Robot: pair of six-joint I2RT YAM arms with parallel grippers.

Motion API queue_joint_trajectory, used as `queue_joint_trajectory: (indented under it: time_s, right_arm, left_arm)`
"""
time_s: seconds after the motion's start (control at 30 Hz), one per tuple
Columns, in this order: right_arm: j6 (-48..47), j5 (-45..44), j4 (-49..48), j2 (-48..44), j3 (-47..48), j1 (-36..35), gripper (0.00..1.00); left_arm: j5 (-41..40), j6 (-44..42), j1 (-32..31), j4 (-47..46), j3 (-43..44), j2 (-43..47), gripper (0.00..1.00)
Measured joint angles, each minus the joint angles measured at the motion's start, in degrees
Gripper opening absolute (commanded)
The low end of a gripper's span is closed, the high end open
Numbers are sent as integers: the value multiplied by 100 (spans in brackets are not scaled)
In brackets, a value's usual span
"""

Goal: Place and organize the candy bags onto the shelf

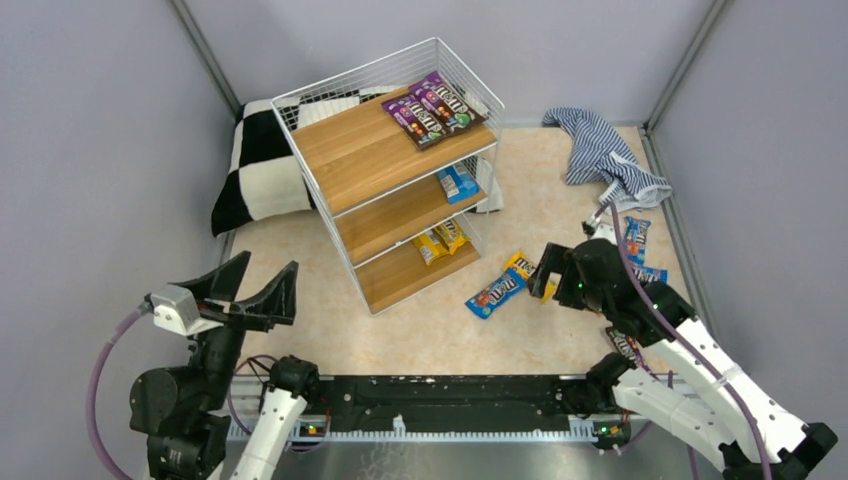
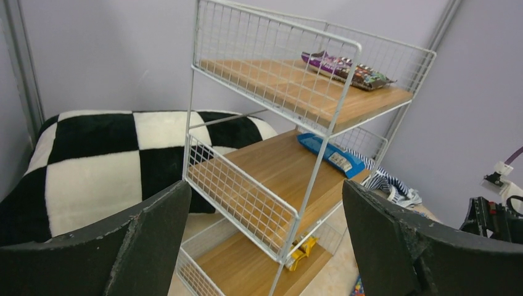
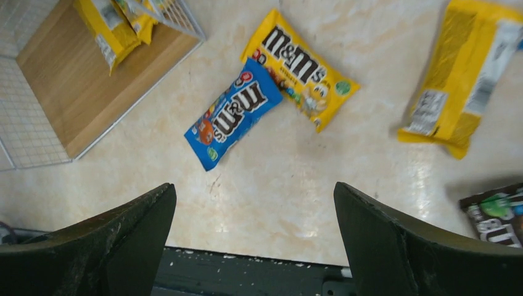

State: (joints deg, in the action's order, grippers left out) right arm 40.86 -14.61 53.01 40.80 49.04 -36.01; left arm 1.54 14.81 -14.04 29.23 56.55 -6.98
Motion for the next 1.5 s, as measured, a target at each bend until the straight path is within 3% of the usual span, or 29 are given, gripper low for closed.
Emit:
queue_joint_trajectory:
  time_s: [0.17,0.3,0.47,0.63,0.73,0.9,1.17,1.3,1.5]
  right_arm:
    - [1038,787,-990,42,-1261,0,98]
    - [1698,1056,-1969,901,-1871,-120,96]
    - [2037,584,-2638,1965,-1810,-675,91]
    - [2068,87,-3012,2953,-1576,-1165,76]
    - [1952,-162,-3071,3215,-1462,-1235,75]
    - [1510,-433,-3287,3222,-1397,-1123,75]
    - [79,44,-4409,3268,-1532,-455,70]
    - [-1102,732,-5064,3316,-1681,-444,59]
    - [-2343,1869,-5434,3545,-1681,-662,58]
  left_arm:
    - [-269,-79,-240,236,-109,13,98]
    - [-656,-140,-396,293,-212,107,98]
    - [-1008,-146,-431,483,-278,225,98]
    - [-1215,-151,-444,566,-278,286,98]
    - [-1300,-157,-444,566,-278,299,98]
    - [-1311,-175,-444,553,-278,297,98]
    - [-1311,-164,-446,560,-254,258,98]
    - [-1322,-142,-446,564,-234,260,98]
    - [-1316,-101,-446,564,-234,258,98]
